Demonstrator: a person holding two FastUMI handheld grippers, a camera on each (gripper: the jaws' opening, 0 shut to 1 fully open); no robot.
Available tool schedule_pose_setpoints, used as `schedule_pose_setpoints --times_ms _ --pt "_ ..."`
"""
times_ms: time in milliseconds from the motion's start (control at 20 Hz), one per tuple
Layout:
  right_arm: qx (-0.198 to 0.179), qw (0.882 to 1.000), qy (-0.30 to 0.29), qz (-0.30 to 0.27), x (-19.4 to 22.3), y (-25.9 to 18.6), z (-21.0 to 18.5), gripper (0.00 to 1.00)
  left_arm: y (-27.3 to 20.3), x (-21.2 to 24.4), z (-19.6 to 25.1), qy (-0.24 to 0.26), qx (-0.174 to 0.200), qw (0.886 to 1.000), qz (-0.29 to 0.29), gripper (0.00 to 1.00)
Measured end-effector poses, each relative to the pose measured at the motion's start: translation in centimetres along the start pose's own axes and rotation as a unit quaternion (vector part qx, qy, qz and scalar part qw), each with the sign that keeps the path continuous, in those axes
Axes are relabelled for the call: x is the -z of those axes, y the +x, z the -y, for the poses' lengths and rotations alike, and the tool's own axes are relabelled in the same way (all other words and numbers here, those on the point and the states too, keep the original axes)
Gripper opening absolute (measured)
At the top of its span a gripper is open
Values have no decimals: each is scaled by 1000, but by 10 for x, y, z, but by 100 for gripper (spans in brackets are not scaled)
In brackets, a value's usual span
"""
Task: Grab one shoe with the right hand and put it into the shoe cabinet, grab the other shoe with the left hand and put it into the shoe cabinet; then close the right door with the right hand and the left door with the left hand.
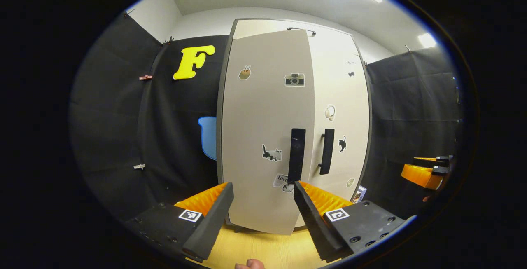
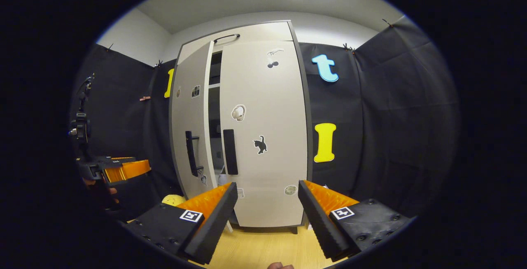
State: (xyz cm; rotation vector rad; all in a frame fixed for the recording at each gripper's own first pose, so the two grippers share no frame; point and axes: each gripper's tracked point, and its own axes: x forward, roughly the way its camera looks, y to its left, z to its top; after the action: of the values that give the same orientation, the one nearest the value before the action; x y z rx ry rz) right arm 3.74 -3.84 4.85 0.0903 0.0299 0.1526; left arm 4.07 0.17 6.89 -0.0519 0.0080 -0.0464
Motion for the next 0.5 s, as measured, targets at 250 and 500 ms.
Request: schedule_pose_setpoints --times_ms 250,500 --pt "26 999 -14 12 -7 -3 2 97 -8 0 3 3 1 1000 3 93" --pt "45 999 -18 16 -7 -4 3 97 -12 0 7 2 3 1000 7 92"
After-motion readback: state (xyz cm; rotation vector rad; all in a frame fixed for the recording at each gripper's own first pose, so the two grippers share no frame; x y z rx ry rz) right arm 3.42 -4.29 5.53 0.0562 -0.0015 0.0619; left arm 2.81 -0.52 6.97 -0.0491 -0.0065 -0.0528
